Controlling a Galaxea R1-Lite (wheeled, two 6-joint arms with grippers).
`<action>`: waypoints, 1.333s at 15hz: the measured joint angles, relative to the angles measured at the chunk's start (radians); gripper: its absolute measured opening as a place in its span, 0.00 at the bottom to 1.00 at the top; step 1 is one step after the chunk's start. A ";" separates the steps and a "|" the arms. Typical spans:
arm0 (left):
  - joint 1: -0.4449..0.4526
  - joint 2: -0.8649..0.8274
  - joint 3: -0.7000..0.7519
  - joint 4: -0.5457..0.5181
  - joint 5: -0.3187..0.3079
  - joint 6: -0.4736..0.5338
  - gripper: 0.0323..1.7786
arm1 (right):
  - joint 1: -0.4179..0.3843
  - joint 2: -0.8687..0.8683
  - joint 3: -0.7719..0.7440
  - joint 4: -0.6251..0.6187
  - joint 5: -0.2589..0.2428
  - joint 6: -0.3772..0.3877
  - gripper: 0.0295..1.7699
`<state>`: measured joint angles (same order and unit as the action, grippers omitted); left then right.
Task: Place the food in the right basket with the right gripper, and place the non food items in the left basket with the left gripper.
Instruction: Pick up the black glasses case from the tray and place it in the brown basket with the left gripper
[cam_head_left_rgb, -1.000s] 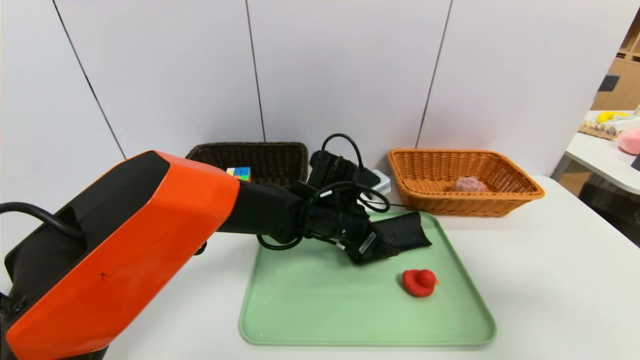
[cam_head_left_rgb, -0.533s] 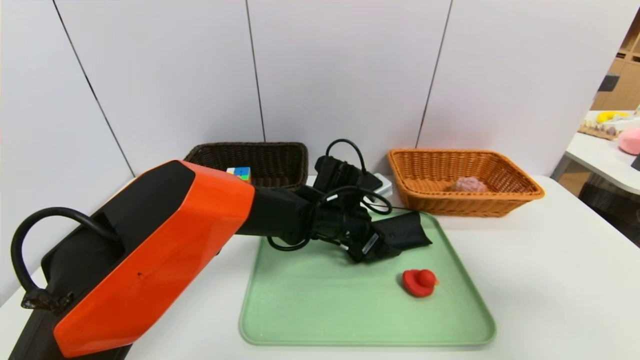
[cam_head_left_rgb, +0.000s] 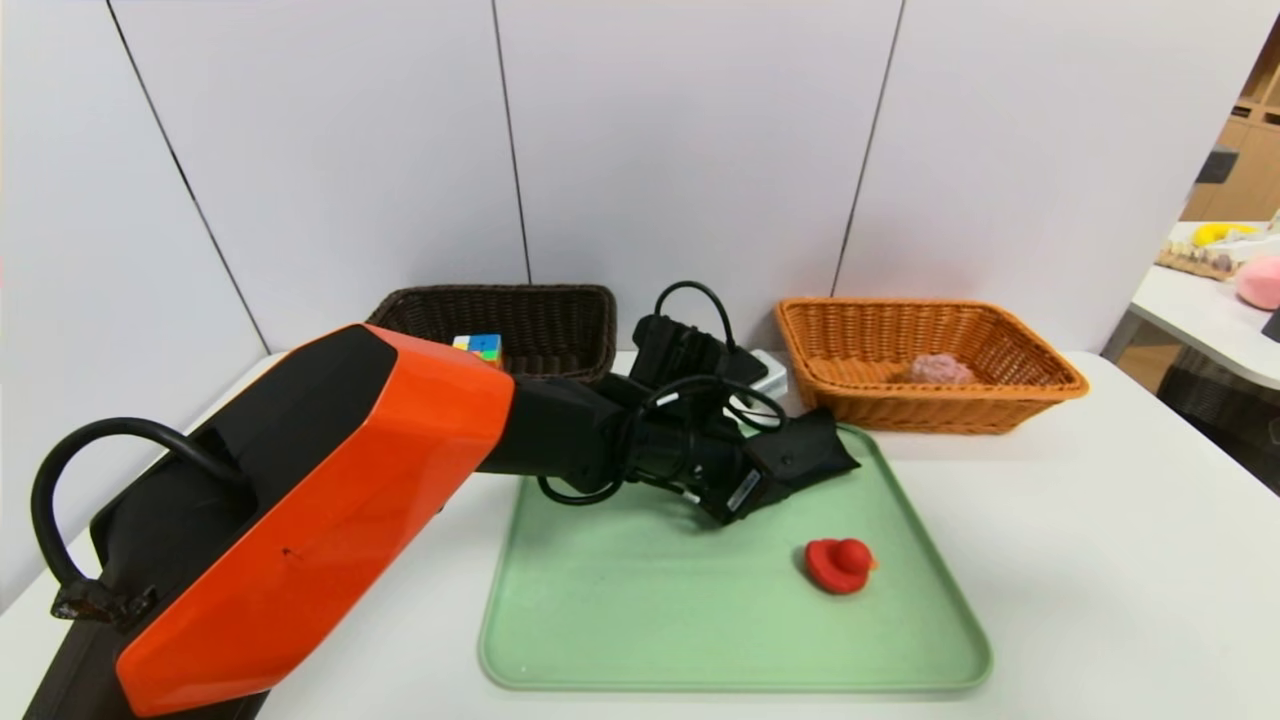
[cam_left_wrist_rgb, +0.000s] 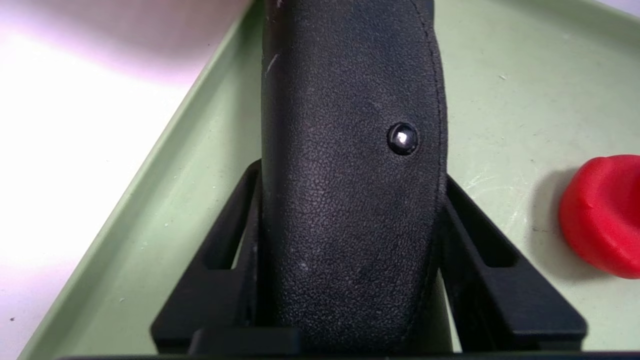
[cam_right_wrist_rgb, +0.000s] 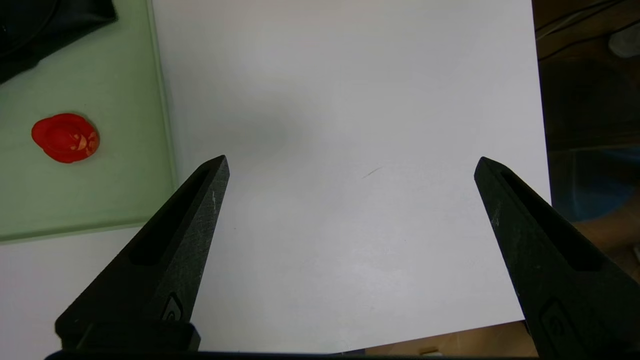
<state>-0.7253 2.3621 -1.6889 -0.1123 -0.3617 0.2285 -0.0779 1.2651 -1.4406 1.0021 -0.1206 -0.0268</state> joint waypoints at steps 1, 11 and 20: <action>0.000 -0.002 0.000 0.000 0.000 -0.001 0.48 | 0.000 0.001 0.000 0.000 0.000 0.000 0.96; 0.001 -0.172 0.063 0.278 0.001 -0.001 0.29 | 0.006 0.010 0.000 -0.002 0.008 0.000 0.96; 0.004 -0.381 0.045 0.367 0.193 -0.168 0.25 | 0.008 -0.024 0.030 -0.012 0.009 0.000 0.96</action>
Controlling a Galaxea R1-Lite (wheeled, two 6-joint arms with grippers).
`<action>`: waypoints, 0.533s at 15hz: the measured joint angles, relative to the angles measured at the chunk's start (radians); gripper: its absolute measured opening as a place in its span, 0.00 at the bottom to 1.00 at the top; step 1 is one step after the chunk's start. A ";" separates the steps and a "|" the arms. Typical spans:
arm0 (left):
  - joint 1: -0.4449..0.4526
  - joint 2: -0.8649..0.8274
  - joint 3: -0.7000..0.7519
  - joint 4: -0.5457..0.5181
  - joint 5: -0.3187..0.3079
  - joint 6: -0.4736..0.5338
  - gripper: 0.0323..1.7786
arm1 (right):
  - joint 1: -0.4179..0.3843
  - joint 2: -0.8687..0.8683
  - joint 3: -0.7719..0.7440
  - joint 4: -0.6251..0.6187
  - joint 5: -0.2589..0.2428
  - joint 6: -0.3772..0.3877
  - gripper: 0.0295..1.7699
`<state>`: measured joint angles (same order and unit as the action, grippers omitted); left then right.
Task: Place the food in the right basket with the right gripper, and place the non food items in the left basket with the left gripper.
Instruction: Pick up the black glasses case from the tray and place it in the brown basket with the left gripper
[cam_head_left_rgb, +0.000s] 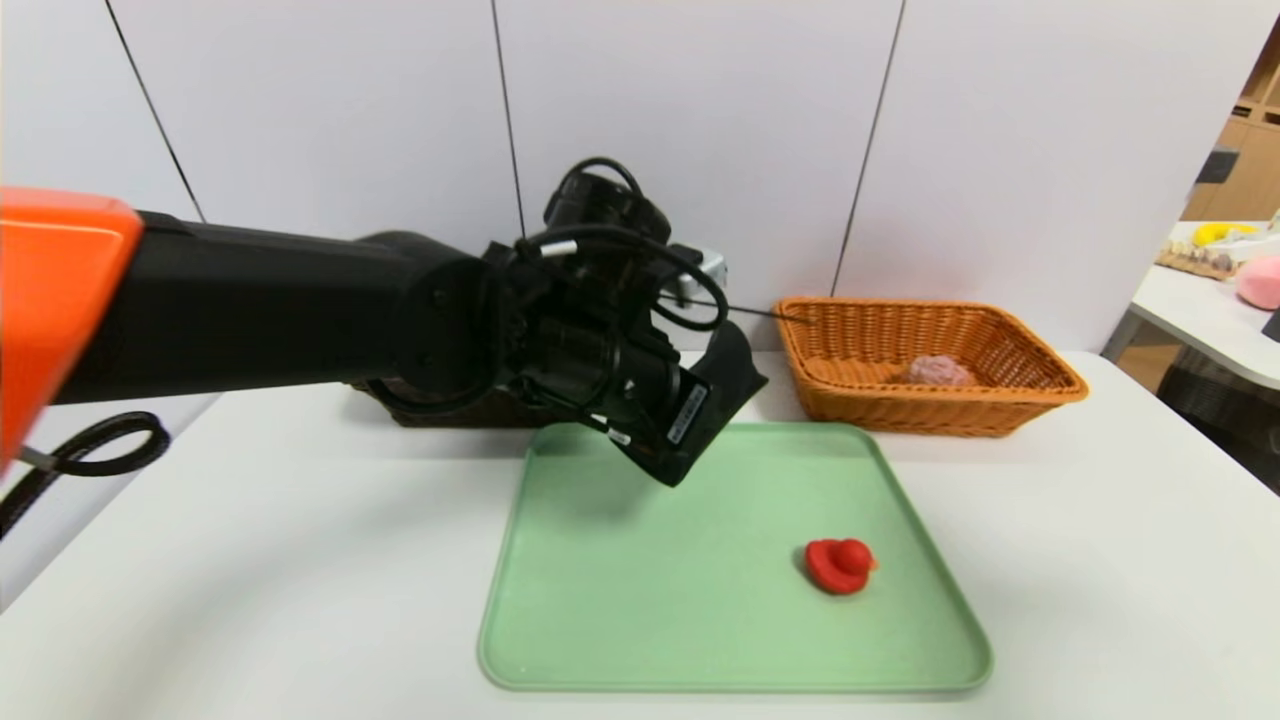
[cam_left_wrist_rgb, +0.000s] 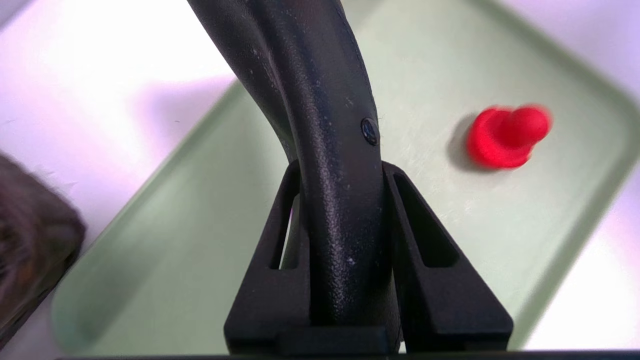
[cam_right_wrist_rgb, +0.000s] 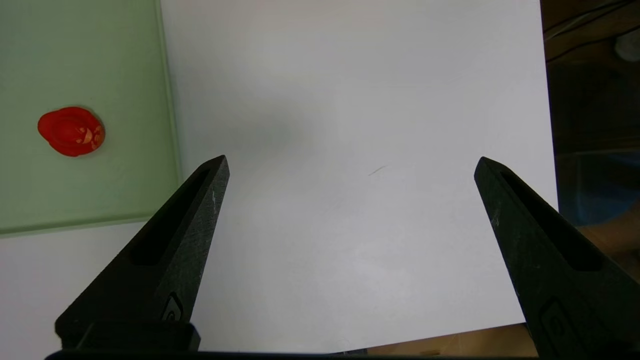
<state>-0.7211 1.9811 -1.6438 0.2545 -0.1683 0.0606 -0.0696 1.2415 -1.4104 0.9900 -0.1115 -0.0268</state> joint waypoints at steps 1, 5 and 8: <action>-0.001 -0.031 -0.029 0.039 0.003 -0.035 0.25 | 0.000 -0.003 0.003 0.000 0.000 0.000 0.96; 0.001 -0.127 -0.207 0.144 0.089 -0.250 0.24 | 0.000 -0.018 0.011 0.000 0.000 0.000 0.96; 0.064 -0.146 -0.307 0.147 0.158 -0.449 0.24 | 0.001 -0.029 0.016 0.000 0.000 0.001 0.96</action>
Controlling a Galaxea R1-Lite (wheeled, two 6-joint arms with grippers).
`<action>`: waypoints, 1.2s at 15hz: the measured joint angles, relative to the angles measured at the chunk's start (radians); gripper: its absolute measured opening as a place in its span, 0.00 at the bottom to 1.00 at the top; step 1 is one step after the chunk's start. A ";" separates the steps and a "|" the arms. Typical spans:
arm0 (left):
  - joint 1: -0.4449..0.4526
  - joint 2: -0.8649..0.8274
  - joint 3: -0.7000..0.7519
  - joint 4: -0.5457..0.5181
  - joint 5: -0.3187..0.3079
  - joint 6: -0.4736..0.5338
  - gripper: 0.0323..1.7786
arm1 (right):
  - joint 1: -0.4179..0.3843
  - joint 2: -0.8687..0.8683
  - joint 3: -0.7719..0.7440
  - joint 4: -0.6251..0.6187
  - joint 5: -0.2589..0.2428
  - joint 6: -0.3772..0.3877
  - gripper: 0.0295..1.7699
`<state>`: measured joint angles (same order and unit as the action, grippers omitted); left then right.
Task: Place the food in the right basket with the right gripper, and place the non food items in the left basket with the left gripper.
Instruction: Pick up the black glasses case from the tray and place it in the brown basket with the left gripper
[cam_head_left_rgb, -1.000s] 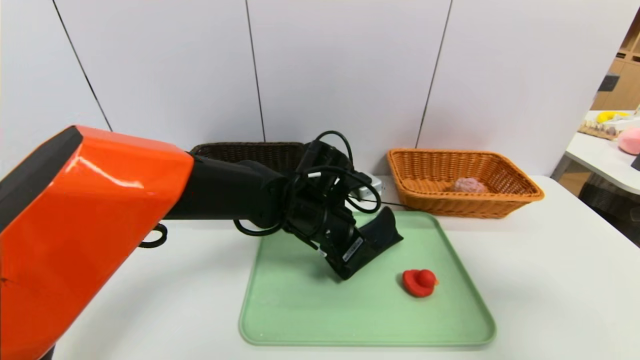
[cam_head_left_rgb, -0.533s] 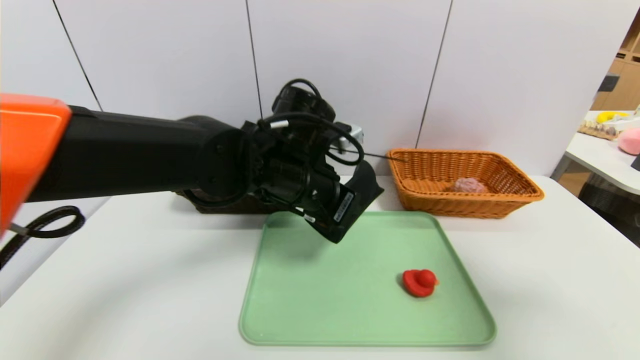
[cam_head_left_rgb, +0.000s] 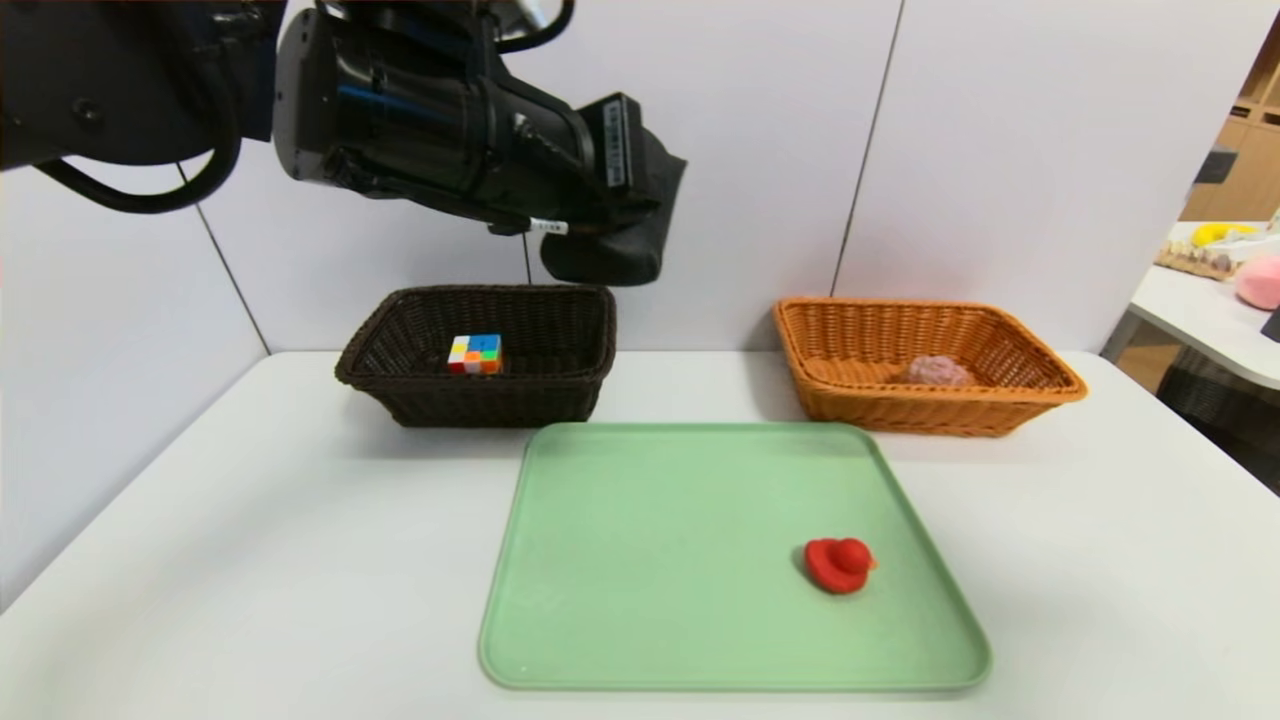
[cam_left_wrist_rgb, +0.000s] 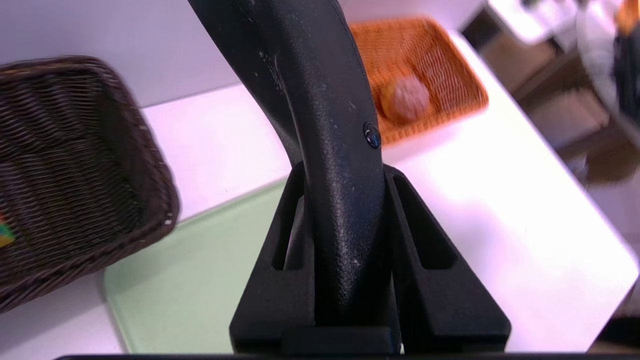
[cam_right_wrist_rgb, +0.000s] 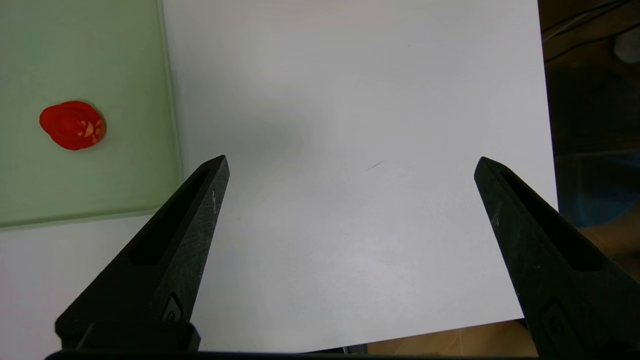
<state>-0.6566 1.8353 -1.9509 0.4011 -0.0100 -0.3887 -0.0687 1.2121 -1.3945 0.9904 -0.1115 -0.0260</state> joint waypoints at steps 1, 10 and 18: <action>0.030 0.000 -0.006 0.001 0.006 -0.047 0.24 | 0.000 -0.004 0.002 0.000 0.000 0.000 0.96; 0.135 0.070 -0.005 0.189 0.106 -0.348 0.24 | -0.007 -0.047 0.028 0.001 0.001 0.002 0.96; 0.179 0.182 -0.022 0.238 0.095 -0.348 0.22 | -0.010 -0.080 0.062 0.001 0.002 0.003 0.96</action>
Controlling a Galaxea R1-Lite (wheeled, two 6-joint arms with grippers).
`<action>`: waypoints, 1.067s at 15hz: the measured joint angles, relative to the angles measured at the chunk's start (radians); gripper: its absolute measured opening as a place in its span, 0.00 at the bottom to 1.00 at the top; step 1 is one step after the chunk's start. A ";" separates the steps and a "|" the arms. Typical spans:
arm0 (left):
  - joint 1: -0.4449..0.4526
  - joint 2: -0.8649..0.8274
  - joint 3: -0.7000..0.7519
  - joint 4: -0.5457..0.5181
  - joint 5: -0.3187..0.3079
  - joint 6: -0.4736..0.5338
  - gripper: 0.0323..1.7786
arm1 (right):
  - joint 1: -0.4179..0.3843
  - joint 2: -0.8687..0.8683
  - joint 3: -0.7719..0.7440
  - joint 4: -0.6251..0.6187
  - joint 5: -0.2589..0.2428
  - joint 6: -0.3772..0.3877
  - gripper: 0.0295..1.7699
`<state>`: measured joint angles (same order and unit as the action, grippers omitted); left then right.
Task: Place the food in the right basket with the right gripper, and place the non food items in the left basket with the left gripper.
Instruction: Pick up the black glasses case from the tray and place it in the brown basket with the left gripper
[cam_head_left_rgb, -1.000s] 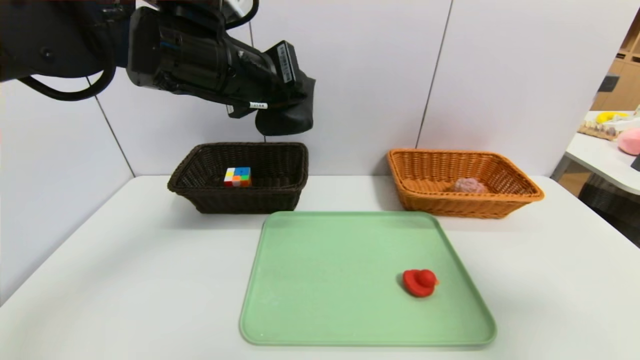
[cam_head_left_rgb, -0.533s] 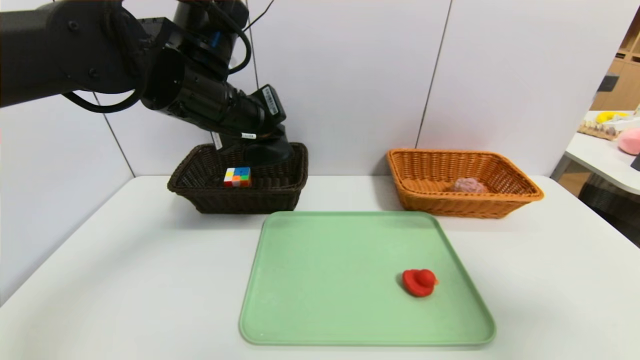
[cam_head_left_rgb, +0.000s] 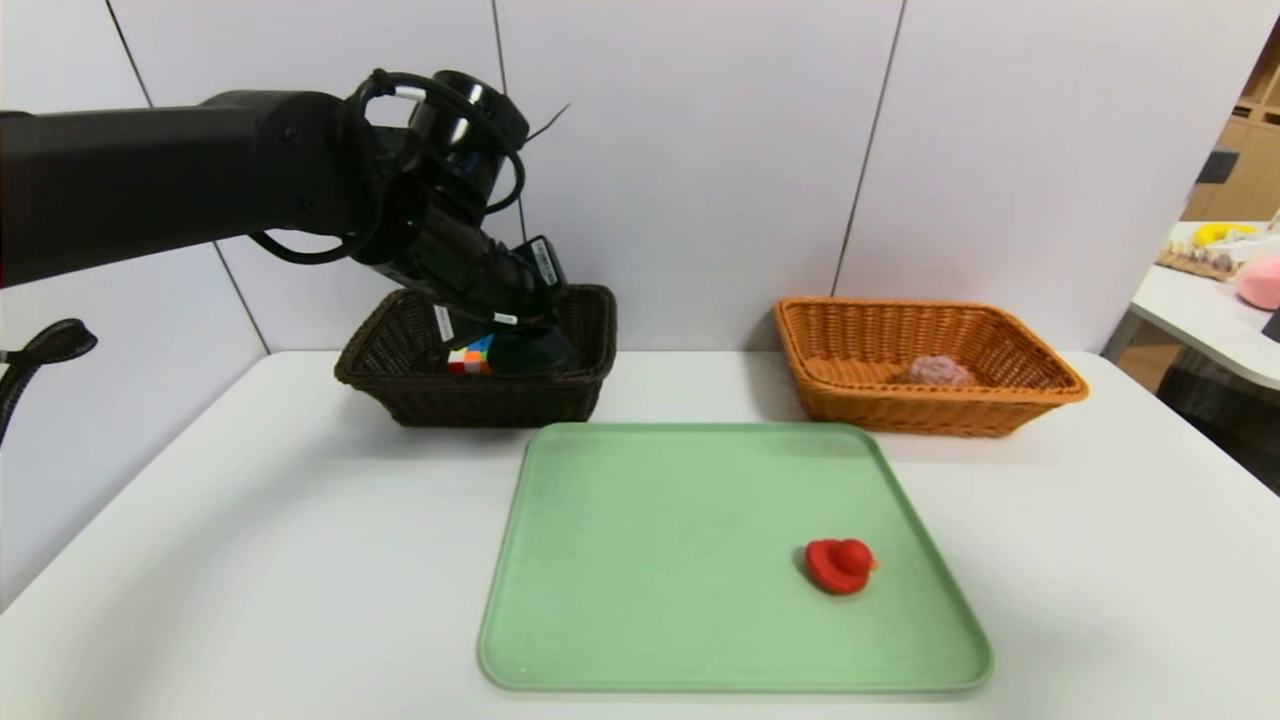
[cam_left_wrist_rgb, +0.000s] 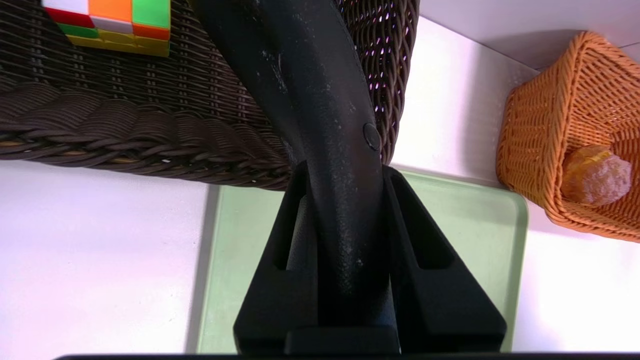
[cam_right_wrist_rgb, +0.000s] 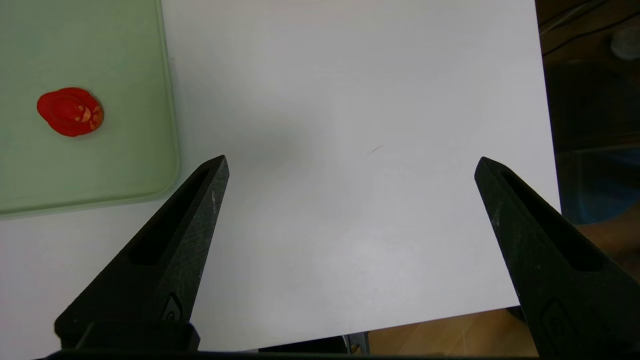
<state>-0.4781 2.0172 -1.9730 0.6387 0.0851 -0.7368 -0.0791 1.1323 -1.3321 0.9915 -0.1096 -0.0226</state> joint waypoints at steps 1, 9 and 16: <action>-0.001 0.009 -0.001 -0.008 0.000 0.000 0.22 | 0.000 -0.005 0.006 0.000 0.000 0.000 0.96; 0.002 0.039 -0.001 -0.046 0.001 0.006 0.58 | -0.001 -0.017 0.025 -0.001 0.000 -0.001 0.96; 0.002 0.033 -0.001 -0.057 0.026 0.057 0.81 | -0.001 -0.016 0.029 -0.001 0.000 -0.001 0.96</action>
<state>-0.4757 2.0504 -1.9738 0.5815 0.1115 -0.6802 -0.0798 1.1166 -1.3036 0.9900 -0.1096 -0.0238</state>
